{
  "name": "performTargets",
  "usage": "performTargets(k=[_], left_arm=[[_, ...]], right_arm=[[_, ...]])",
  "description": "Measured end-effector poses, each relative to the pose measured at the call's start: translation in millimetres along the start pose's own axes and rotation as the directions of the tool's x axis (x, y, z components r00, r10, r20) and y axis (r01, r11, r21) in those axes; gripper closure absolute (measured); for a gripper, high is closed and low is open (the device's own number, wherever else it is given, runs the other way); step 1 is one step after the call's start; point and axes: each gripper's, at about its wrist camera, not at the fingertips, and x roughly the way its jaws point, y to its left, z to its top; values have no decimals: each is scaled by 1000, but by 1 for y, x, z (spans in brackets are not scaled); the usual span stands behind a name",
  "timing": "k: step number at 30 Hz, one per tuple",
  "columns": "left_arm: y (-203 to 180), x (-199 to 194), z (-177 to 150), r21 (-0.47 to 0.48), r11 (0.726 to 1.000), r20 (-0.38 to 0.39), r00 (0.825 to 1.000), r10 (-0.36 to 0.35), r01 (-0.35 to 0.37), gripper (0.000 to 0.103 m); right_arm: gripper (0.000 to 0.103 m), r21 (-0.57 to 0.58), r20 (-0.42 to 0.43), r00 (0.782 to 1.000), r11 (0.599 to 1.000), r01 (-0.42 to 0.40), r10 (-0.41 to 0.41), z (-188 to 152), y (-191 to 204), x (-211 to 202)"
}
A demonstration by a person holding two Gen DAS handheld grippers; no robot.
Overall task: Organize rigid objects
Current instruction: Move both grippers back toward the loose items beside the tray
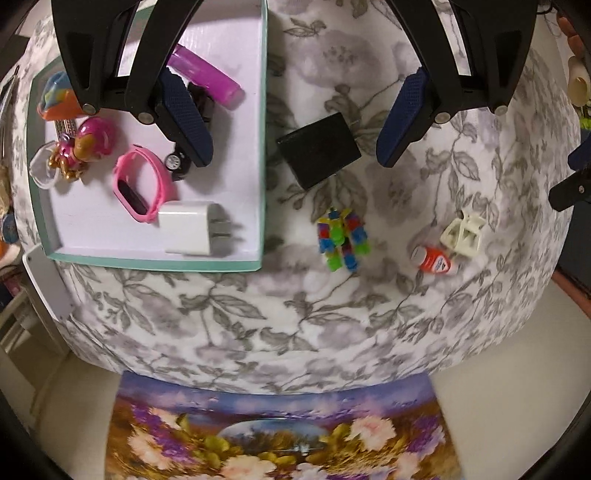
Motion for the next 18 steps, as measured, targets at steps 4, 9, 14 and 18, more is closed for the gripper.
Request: performTargets(k=[4, 9, 14, 18], left_arm=[[-1, 7, -2, -4, 1000, -21, 999, -28, 28, 0], [-3, 9, -2, -1, 999, -25, 999, -41, 41, 0], [-1, 12, -2, -16, 999, -32, 998, -51, 51, 0], [-1, 13, -2, -18, 998, -35, 998, -59, 58, 0]], right_arm=[[13, -24, 35, 999, 1000, -5, 6, 0, 5, -1], [13, -47, 55, 997, 997, 63, -60, 0, 2, 2], [13, -48, 7, 1000, 999, -21, 22, -3, 2, 10], [13, -103, 4, 996, 991, -83, 84, -6, 13, 12]])
